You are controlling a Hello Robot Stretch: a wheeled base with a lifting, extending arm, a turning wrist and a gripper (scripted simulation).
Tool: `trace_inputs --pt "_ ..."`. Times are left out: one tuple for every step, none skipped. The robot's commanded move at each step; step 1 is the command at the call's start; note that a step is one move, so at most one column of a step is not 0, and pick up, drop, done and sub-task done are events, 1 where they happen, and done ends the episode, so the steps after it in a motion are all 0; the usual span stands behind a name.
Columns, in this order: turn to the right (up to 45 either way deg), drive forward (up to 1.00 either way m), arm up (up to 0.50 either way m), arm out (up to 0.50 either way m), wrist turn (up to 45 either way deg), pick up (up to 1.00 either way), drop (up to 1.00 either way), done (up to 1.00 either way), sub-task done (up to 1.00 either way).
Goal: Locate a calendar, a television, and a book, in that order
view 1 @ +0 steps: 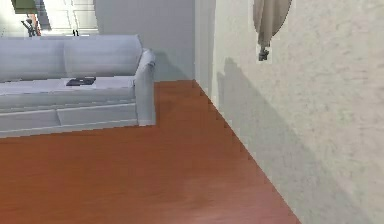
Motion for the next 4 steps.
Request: trace_inputs --pt "0.0 0.60 0.00 0.00 0.0 0.00 0.00 0.00 0.00" --pt "-45.0 0.00 0.00 0.00 0.0 0.00 0.00 0.00 0.00" --pt "-15.0 0.00 0.00 0.00 0.0 0.00 0.00 0.00 0.00" --pt "0.0 0.80 0.00 0.00 0.0 0.00 0.00 0.00 0.00"
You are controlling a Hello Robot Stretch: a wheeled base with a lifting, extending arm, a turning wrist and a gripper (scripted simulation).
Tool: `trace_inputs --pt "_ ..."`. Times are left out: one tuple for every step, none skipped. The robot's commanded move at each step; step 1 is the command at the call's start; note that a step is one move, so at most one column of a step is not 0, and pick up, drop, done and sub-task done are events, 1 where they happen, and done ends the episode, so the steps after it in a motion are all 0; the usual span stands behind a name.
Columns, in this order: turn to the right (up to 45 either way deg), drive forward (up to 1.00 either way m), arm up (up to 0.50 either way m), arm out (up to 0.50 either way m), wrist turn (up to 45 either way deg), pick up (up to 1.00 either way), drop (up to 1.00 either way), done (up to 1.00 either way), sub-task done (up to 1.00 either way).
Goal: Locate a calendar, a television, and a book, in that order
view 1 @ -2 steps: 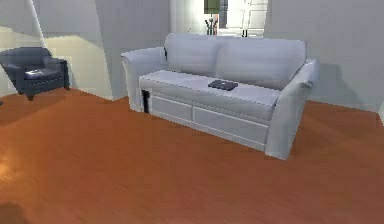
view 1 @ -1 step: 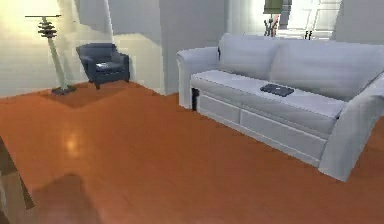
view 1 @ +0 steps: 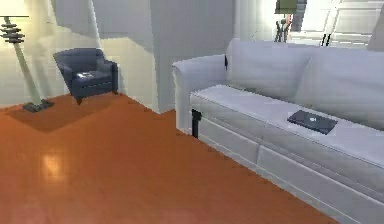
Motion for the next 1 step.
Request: trace_inputs --pt "-36.0 0.00 0.00 0.00 0.0 0.00 0.00 0.00 0.00"
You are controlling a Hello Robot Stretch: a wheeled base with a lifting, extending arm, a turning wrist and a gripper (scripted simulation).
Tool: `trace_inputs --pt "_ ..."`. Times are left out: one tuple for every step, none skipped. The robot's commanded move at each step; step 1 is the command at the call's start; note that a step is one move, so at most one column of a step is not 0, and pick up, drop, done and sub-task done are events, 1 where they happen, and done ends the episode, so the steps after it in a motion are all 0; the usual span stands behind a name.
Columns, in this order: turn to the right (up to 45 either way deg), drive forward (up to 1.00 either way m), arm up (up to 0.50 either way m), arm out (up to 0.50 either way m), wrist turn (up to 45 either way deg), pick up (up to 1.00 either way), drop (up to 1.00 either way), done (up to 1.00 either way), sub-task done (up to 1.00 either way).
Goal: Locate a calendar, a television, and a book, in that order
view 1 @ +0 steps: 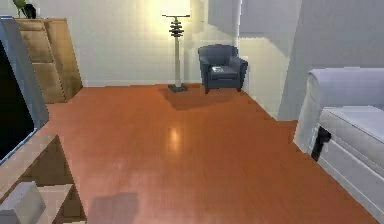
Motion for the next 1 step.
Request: trace_inputs --pt "0.0 1.00 0.00 0.00 0.0 0.00 0.00 0.00 0.00"
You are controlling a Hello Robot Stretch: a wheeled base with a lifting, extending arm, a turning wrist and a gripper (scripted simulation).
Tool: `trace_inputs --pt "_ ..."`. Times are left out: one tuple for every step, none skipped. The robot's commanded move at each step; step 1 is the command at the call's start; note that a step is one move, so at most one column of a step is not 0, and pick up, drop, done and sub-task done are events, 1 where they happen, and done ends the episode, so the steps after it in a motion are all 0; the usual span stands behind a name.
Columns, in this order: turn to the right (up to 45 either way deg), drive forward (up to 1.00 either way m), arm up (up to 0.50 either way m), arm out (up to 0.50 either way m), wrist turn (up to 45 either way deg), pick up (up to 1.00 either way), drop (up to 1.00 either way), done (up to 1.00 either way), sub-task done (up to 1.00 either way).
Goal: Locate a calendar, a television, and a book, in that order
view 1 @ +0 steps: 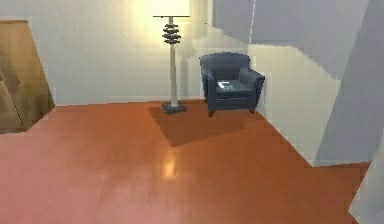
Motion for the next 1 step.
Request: trace_inputs --pt "0.0 1.00 0.00 0.00 0.0 0.00 0.00 0.00 0.00"
